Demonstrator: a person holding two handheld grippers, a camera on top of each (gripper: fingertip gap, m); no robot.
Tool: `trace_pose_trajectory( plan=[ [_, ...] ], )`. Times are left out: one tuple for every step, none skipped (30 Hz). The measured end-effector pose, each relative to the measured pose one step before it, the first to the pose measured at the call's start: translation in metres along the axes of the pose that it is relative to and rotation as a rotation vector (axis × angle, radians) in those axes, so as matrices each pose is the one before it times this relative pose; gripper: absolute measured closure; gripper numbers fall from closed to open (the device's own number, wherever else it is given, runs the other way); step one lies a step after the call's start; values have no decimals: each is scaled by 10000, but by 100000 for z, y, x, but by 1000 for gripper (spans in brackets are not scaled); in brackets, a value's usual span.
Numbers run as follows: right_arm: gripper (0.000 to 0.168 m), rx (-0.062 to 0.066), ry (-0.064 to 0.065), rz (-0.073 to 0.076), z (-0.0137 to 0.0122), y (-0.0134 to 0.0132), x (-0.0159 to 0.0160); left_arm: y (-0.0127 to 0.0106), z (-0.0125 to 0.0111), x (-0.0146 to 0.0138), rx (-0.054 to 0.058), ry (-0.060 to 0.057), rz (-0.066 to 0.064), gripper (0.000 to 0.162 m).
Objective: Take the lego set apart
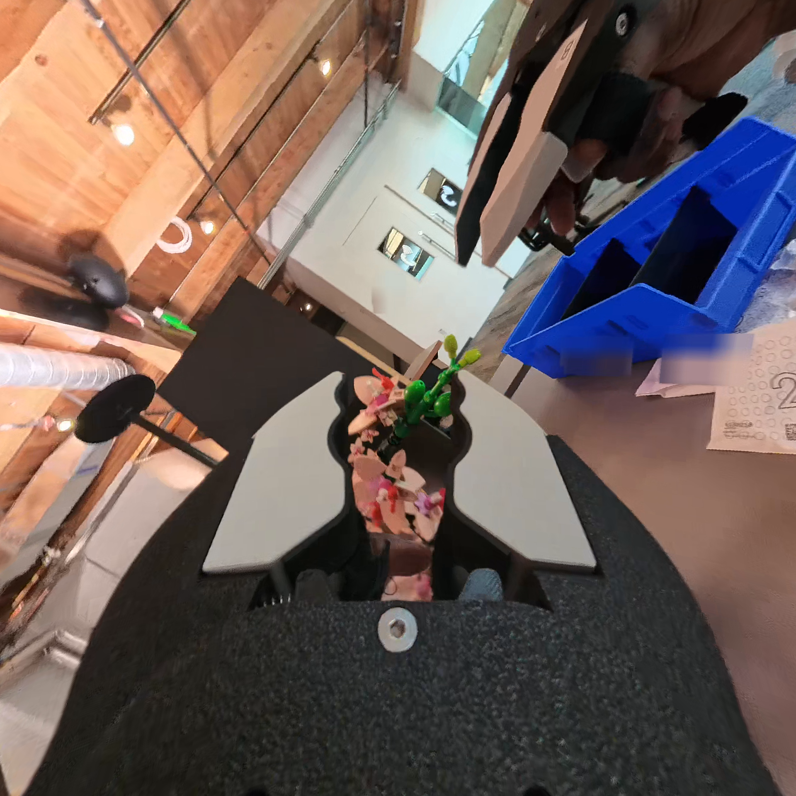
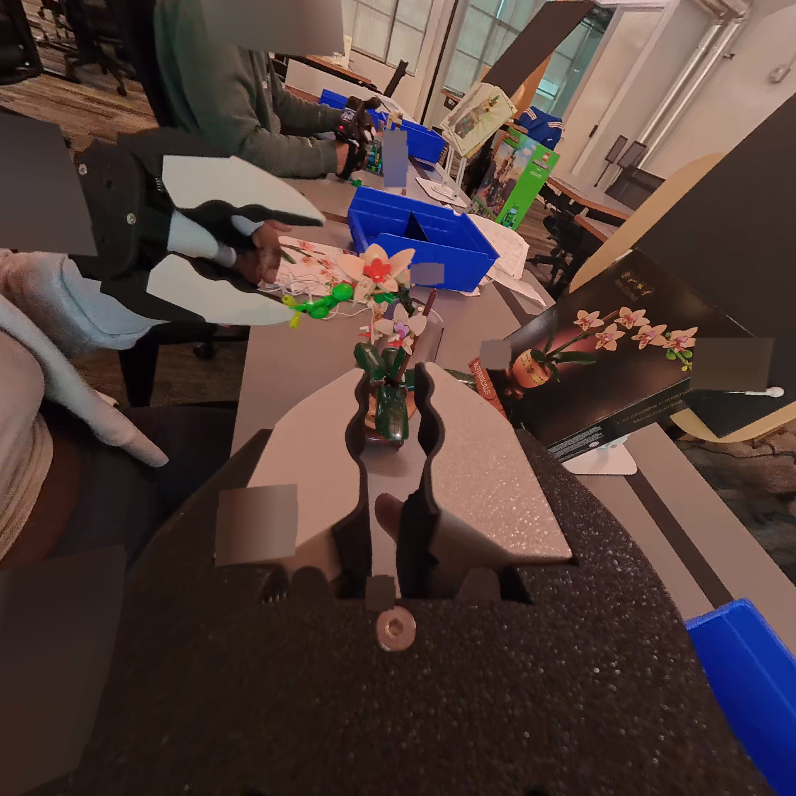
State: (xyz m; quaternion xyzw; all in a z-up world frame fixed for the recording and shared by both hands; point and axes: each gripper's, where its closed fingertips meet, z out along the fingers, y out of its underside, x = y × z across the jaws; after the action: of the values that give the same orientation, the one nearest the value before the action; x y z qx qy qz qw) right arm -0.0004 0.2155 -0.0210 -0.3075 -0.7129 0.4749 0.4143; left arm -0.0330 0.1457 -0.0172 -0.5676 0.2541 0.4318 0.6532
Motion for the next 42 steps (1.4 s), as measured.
trace_pose_trajectory(
  plan=[
    [149, -24, -63, -5, -184, 75, -122, 359, -647, 146, -150, -104, -235, 120],
    [149, -34, -29, -49, -184, 84, -126, 445, -506, 16, -191, -132, -174, 123],
    [148, 84, 27, -71, -180, -127, -103, 357, -333, -76, -131, -120, -90, 125],
    [148, 202, 96, -21, -184, -310, -20, 165, -123, -200, -31, -89, -13, 125],
    [148, 233, 16, 68, -75, -355, -92, -92, 231, -112, 70, 100, 23, 127],
    [148, 291, -139, 92, 152, -400, -263, -232, 469, -295, 53, 56, -15, 127],
    [148, 271, -115, 115, 343, -280, -187, -306, 501, -438, 49, -20, -36, 125],
    [148, 123, 39, 211, 414, -2, 44, -292, 416, -300, 57, 64, 60, 123],
    [144, -20, 4, 164, 396, 229, -43, -238, 234, -311, 51, 7, 153, 121],
    [142, 19, -73, 59, 319, 209, -229, -246, 1, -238, 96, 7, 208, 121],
    [142, 126, -109, 6, 257, 54, -357, -249, -139, -105, 137, 52, 212, 121],
    [143, 123, -228, -26, 230, 44, -568, -199, -210, -108, 102, 24, 190, 120],
    [143, 53, -166, -33, 160, 74, -487, -119, -250, -254, 33, -68, 182, 121],
    [144, 45, 72, -14, 60, 0, -192, -129, -303, -244, 14, -26, 184, 121],
    [145, 54, 107, -10, -16, -67, -184, -176, -374, -222, 21, 5, 121, 121],
    [146, 90, 99, 7, -56, -172, -289, -148, -422, -202, -27, 14, 29, 122],
    [147, 82, 102, 13, -47, -206, -373, -144, -468, 49, -45, 148, 7, 122],
    [147, 23, 173, 30, -45, -146, -353, -188, -508, 502, -12, 349, 5, 123],
    [148, 20, 230, -5, -37, -142, -374, -240, -487, 770, 45, 377, -11, 123],
    [148, 16, 244, -62, -20, -117, -428, -275, -345, 680, 79, 121, -33, 125],
    [149, -36, 214, -90, 6, -31, -501, -201, -158, 660, 35, -15, 71, 125],
    [149, -140, 266, -21, 42, 112, -412, 44, 27, 624, -104, -78, 284, 127],
    [149, -242, 279, -10, 78, 235, -334, 184, 179, 513, -195, -136, 386, 127],
    [149, -156, 203, -84, 86, 129, -460, 159, 255, 428, -157, -161, 349, 128],
    [149, -74, 166, -48, 106, 15, -501, 69, 255, 338, -57, -184, 274, 129],
    [149, -106, 270, -40, 104, 31, -332, -62, 241, 297, 73, -173, 165, 131],
    [149, -105, 317, -141, 79, 26, -226, -102, 198, 331, 111, -106, 78, 132],
    [149, -111, 335, -110, 68, 25, -114, -123, 154, 348, 110, -69, 44, 132],
    [150, -173, 275, -38, 83, 98, -73, -157, 91, 79, 145, -239, -48, 131],
    [151, -169, 220, -27, 111, 103, -13, -82, 39, -150, 153, -365, -155, 131],
    [151, -125, 138, -64, 131, 51, -70, 7, 2, -18, 169, -238, -175, 131],
    [152, -77, 91, -49, 131, 5, -92, 75, -16, 123, 149, -101, -134, 131],
    [154, -93, 89, 20, 91, 15, -60, 72, -23, 246, 117, 22, -83, 131],
    [155, -124, 59, 43, 47, 66, -60, 75, -9, 289, 119, 88, -85, 131],
    [156, -97, 78, 71, 31, 66, 33, 163, 50, 257, 67, 91, -41, 131],
    [156, -97, 50, 76, 33, 110, 62, 208, 47, 123, 45, 13, 115, 131],
    [157, -126, -84, 42, 65, 179, -93, 255, 53, 77, 15, -7, 204, 131],
    [156, -142, -53, 55, 102, 222, -32, 191, 46, 225, 75, 84, 233, 131],
    [156, -108, 47, -21, 142, 174, 125, 87, 53, 279, 144, 106, 204, 131],
    [156, -59, 59, -95, 157, 85, 177, 116, 98, 196, 107, 23, 186, 131],
    [156, -58, 59, -67, 180, 58, 188, 254, 220, 68, 3, -57, 155, 131],
    [156, -38, 26, -52, 198, 53, 136, 254, 260, 53, 5, -35, 149, 131]
  ],
)
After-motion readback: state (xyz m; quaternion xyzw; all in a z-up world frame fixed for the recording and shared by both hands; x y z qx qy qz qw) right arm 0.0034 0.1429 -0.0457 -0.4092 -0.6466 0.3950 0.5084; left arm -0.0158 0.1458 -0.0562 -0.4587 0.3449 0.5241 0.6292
